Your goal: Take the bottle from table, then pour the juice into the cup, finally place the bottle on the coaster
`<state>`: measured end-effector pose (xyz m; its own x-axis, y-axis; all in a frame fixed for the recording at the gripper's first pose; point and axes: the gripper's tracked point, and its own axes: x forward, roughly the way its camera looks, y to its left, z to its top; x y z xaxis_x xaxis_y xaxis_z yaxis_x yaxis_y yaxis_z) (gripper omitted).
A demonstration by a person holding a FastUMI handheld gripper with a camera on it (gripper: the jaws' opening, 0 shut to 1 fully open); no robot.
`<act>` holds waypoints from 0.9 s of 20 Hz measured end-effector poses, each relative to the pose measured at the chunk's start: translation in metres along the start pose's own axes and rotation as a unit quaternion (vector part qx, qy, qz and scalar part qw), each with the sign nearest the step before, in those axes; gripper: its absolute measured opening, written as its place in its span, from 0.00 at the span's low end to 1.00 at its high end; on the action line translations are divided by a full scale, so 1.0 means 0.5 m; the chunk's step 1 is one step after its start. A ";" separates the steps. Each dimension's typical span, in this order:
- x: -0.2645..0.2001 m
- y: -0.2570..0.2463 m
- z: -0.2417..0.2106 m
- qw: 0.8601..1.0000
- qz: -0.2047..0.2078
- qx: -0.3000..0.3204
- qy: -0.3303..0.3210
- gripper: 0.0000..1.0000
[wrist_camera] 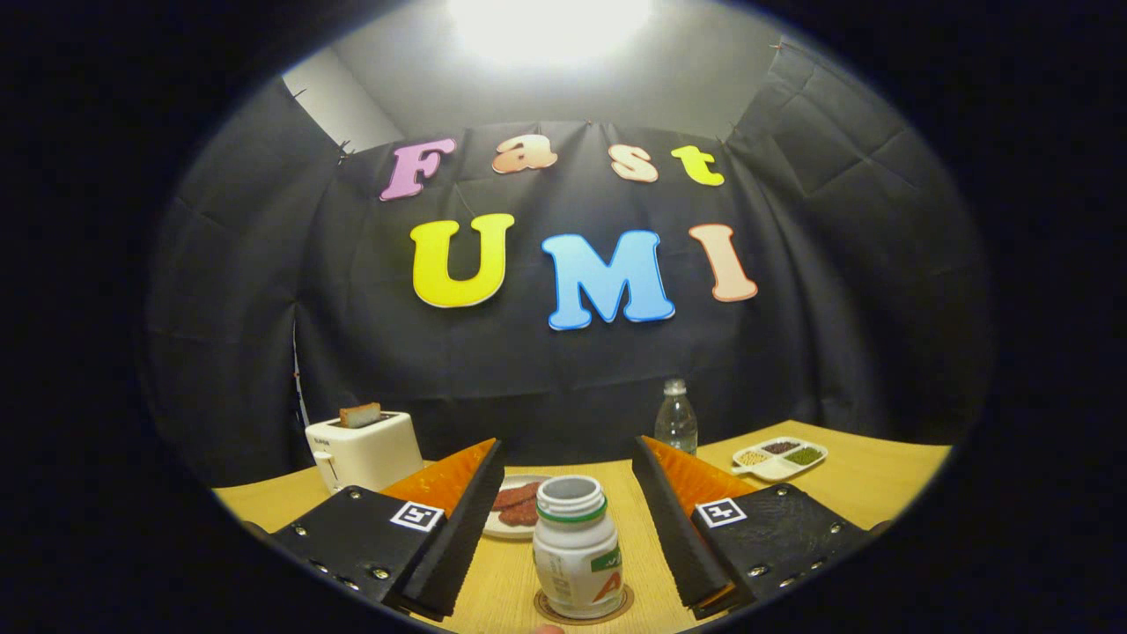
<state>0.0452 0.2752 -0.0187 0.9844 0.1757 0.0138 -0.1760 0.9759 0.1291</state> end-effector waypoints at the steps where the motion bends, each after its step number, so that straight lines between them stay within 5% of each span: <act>1: -0.005 0.006 0.028 1.000 0.002 -0.002 -0.013 0.89; 11: -0.071 0.027 0.128 0.999 0.023 -0.006 -0.047 0.88; 18: -0.096 -0.075 0.125 0.999 0.013 -0.029 -0.033 0.89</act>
<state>0.0051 0.2218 0.0379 0.9777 0.1937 0.0815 -0.1995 0.9774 0.0694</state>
